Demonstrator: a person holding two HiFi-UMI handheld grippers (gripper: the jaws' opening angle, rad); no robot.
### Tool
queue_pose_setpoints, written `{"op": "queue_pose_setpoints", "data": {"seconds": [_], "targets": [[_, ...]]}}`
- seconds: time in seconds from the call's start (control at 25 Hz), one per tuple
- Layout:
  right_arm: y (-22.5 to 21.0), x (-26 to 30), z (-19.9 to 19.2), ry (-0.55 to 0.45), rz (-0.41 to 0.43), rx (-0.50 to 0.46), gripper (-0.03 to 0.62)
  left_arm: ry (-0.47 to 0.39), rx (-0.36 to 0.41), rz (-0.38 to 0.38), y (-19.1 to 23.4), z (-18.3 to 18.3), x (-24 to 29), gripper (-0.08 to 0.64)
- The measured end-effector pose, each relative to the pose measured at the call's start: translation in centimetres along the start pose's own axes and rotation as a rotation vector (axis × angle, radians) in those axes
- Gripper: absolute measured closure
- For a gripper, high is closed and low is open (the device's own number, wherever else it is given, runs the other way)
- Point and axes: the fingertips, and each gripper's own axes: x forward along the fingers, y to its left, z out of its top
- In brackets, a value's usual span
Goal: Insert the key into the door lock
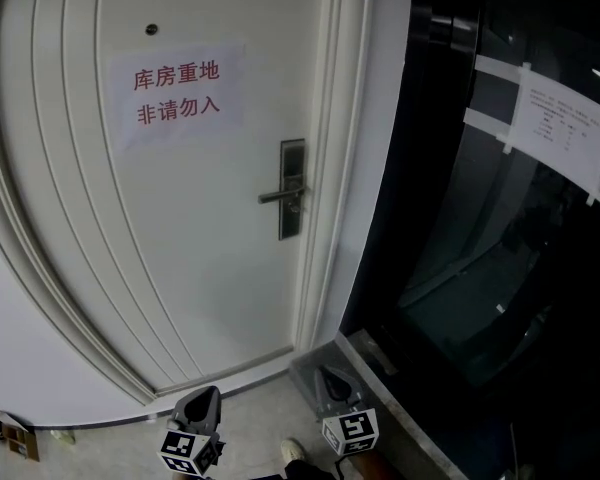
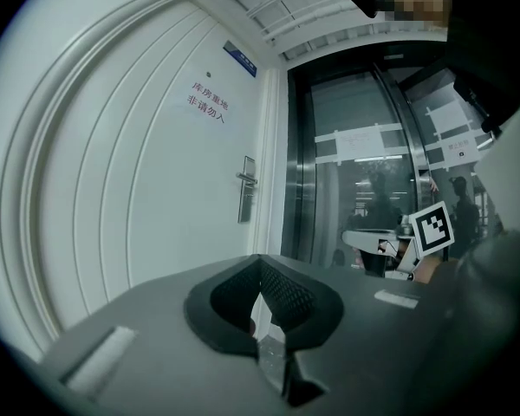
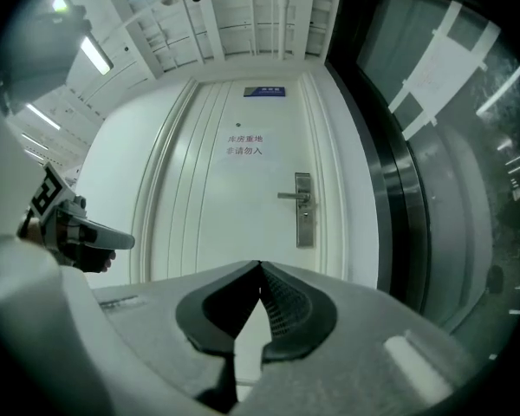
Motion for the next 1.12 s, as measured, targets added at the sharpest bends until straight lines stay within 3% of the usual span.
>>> {"op": "queue_pose_setpoints", "data": {"seconds": [1.12], "targets": [[2.0,-2.8,-1.2,0.016,-0.019,-0.003,0.592,-0.002,0.02,-0.02,-0.8,-0.1,-1.4,0.558]]}}
